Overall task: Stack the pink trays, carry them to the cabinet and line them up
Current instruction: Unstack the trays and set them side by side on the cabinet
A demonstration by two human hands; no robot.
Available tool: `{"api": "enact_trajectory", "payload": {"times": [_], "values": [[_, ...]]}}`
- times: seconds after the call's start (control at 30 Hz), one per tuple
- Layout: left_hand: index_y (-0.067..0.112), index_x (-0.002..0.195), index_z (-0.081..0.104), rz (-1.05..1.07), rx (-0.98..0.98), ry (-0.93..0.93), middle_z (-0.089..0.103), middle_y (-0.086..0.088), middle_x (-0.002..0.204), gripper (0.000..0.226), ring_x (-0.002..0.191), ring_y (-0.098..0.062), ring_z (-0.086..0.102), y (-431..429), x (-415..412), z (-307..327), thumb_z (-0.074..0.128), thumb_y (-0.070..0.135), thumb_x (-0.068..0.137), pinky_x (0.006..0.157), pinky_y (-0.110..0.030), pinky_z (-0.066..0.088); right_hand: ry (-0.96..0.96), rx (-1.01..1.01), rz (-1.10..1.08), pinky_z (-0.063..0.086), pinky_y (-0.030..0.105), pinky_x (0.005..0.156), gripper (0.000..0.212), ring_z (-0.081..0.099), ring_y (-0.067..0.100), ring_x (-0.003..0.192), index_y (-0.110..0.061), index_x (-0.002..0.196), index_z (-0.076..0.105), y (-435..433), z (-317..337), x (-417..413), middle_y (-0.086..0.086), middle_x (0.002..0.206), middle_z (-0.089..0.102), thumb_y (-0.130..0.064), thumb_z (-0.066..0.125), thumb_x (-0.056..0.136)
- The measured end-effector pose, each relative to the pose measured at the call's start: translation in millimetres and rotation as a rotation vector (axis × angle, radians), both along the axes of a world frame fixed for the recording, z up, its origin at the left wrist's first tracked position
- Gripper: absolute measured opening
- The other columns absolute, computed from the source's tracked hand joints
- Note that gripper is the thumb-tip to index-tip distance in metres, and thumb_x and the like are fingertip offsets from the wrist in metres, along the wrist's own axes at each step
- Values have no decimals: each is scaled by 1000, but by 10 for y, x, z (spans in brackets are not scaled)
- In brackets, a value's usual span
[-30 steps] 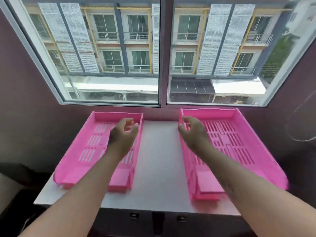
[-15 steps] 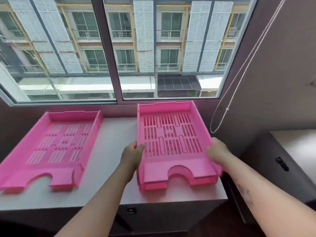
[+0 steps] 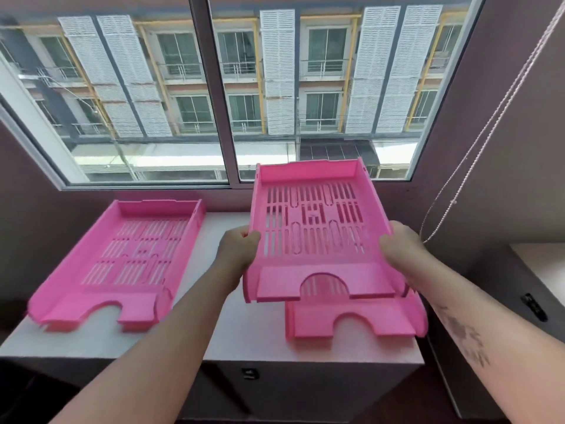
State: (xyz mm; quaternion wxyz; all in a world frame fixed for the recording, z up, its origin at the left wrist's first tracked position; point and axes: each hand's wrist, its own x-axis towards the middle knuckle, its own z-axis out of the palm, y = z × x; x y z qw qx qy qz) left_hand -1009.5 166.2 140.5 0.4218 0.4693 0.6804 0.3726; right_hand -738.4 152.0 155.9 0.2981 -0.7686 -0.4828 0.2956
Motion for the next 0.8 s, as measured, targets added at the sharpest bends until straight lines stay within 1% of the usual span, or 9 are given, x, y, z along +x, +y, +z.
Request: {"api": "enact_trajectory", "payload": {"times": [0.1, 0.17, 0.27, 0.37, 0.43, 0.5, 0.6, 0.73, 0.8], "values": [[-1, 82, 67, 40, 37, 77, 58, -7, 70, 27, 63, -21, 52, 31, -520, 172, 49, 14, 96, 57, -26, 40, 17, 41, 74, 37, 28, 60, 32, 53, 27, 82, -6, 120, 59, 107, 75, -497, 9, 93, 61, -7, 39, 96], [-6, 91, 69, 67, 57, 145, 57, -5, 68, 28, 58, -18, 49, 16, -913, 215, 49, 14, 96, 52, -22, 35, 53, 66, 119, 38, 27, 58, 30, 56, 26, 84, -3, 117, 60, 164, 31, -873, 12, 98, 63, -10, 40, 96], [17, 86, 57, 84, 30, 222, 54, -8, 72, 11, 63, -18, 46, 3, -1460, 139, 50, 13, 94, 54, -26, 33, 94, 37, 144, 41, 29, 62, 31, 55, 27, 83, -1, 121, 58, 199, -126, -1414, 17, 109, 64, -9, 38, 97], [15, 86, 58, 65, -28, 234, 52, -14, 77, 9, 69, -19, 47, 20, -1714, -80, 51, 15, 92, 62, -31, 36, 94, -35, 107, 39, 25, 52, 37, 54, 19, 72, 0, 132, 50, 114, -351, -1660, 17, 115, 61, -6, 36, 98], [13, 78, 53, 45, -48, 254, 45, -12, 71, 15, 63, -17, 40, 17, -1787, -202, 50, 13, 92, 58, -30, 29, 67, -43, 88, 42, 27, 53, 38, 56, 21, 72, -1, 133, 48, 66, -513, -1743, 18, 116, 63, -7, 36, 97], [13, 73, 45, 33, -58, 228, 36, -8, 65, 20, 59, -15, 30, 14, -1795, -316, 49, 12, 92, 55, -31, 19, 11, -32, 70, 42, 29, 51, 34, 58, 23, 69, -4, 129, 48, 28, -593, -1773, 17, 107, 65, -7, 37, 97], [15, 73, 42, 5, -56, 141, 35, -4, 65, 22, 60, -15, 30, 20, -1793, -423, 49, 14, 93, 57, -29, 22, -13, 4, 36, 37, 31, 52, 26, 50, 23, 61, -6, 118, 51, 6, -625, -1772, 19, 95, 65, -7, 38, 96], [24, 91, 53, -87, -100, 35, 53, 3, 88, 10, 76, -13, 49, 45, -1798, -514, 47, 24, 99, 73, -26, 42, -35, 33, 20, 35, 27, 49, 29, 51, 18, 60, -7, 122, 53, -1, -589, -1712, 14, 99, 66, -7, 38, 97], [14, 121, 60, -157, -103, 77, 59, -2, 122, 30, 112, -19, 57, 36, -1818, -581, 46, 29, 99, 99, -39, 47, -45, 38, 21, 38, 29, 51, 30, 53, 20, 61, -7, 124, 52, 6, -578, -1687, 13, 100, 65, -8, 38, 97]]}}
